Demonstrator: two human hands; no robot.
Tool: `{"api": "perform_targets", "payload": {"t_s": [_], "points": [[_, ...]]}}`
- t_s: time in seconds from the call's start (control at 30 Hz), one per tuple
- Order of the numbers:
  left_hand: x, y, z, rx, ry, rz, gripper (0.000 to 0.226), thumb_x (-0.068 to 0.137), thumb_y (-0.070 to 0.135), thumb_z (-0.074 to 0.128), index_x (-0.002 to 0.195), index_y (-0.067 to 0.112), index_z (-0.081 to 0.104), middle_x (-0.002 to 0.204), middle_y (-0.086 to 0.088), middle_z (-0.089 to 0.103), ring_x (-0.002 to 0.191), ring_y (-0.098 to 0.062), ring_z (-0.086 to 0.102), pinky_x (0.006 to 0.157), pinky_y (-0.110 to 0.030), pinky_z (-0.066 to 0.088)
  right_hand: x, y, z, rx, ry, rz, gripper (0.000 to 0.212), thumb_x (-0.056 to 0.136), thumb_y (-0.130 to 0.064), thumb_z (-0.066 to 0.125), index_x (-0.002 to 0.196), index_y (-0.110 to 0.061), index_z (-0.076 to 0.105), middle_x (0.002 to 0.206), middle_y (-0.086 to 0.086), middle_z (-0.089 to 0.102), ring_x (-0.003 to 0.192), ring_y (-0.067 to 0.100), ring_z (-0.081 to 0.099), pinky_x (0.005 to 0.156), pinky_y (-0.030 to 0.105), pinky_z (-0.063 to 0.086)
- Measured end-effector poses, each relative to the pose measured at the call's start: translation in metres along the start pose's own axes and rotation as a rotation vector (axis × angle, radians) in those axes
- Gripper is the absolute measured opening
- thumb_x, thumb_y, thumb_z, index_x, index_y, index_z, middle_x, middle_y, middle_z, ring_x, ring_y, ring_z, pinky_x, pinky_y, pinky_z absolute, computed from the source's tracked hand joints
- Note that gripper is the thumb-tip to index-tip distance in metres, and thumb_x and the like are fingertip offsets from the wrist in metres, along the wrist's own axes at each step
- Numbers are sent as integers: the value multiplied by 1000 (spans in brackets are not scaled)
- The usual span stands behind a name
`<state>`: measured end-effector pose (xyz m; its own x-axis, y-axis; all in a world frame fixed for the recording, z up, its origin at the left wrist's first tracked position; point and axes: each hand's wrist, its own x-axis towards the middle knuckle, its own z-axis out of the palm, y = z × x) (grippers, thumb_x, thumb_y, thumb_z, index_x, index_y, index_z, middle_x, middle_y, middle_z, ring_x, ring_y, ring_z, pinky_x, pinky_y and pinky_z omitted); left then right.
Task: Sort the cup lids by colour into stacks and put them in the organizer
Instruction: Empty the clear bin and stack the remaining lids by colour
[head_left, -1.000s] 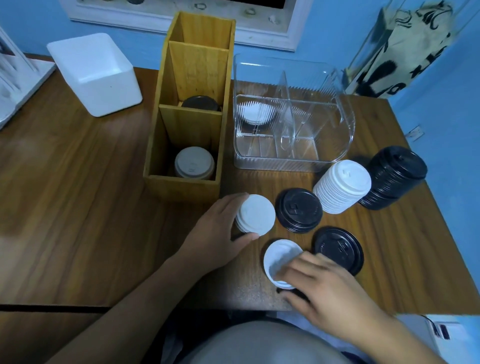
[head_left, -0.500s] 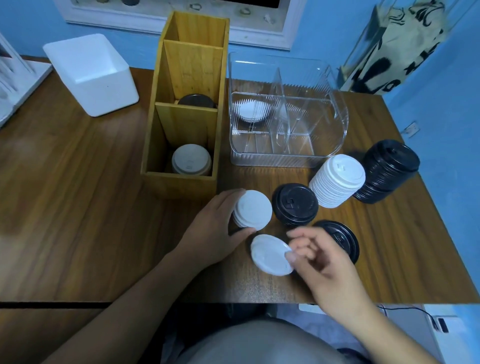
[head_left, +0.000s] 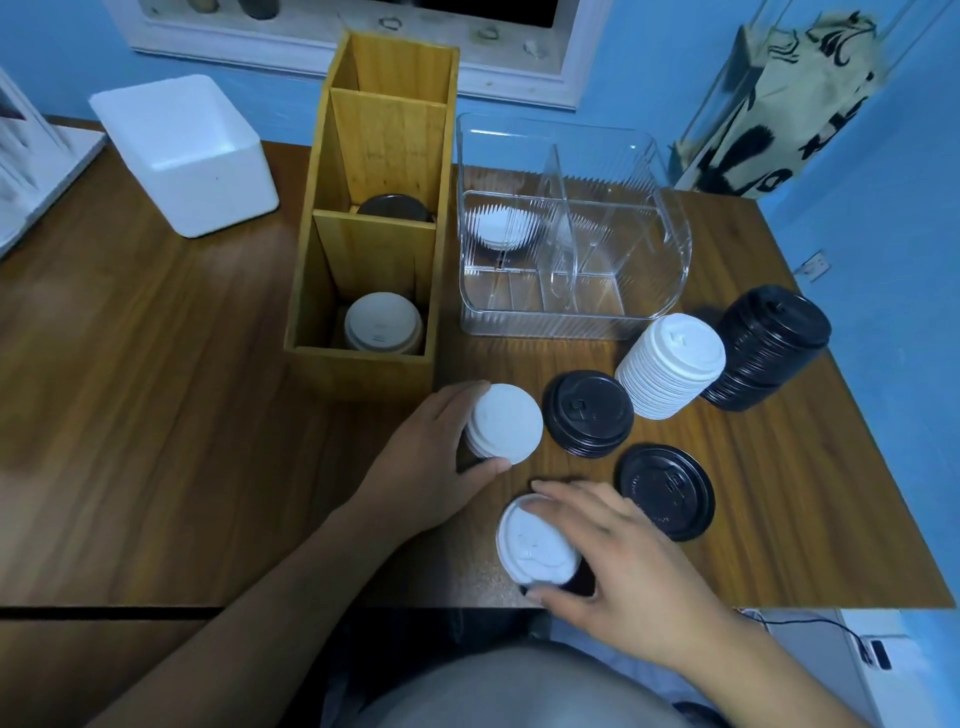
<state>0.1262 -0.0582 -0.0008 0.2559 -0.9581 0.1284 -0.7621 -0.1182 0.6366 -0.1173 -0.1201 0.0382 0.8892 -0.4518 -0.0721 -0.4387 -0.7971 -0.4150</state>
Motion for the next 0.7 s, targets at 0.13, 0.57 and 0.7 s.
{"api": "perform_targets", "payload": {"t_s": [0.13,0.57,0.7], "points": [[0,0,1,8,7,-5,84,82,51,79,151,23,39,151,6,48,137,-8,42,106,-8,21,4,4,-5,124,31,-7,68,80,-58,74,139,-32,53,143,-22,48,133,5,43,106,29,43],[1,0,2,-31,3,-8,98,81,51,79,158,17,29,155,3,45,134,5,31,106,-1,16,114,10,-50,-193,7,-39,70,78,-66,68,137,-31,55,133,-10,61,124,17,53,116,41,30],[1,-2,5,-59,3,-23,101,81,54,78,160,21,23,156,5,42,141,-5,36,111,-16,24,119,12,-43,-167,-39,-55,69,77,-62,73,137,-34,53,131,-11,57,124,15,51,119,39,25]]}}
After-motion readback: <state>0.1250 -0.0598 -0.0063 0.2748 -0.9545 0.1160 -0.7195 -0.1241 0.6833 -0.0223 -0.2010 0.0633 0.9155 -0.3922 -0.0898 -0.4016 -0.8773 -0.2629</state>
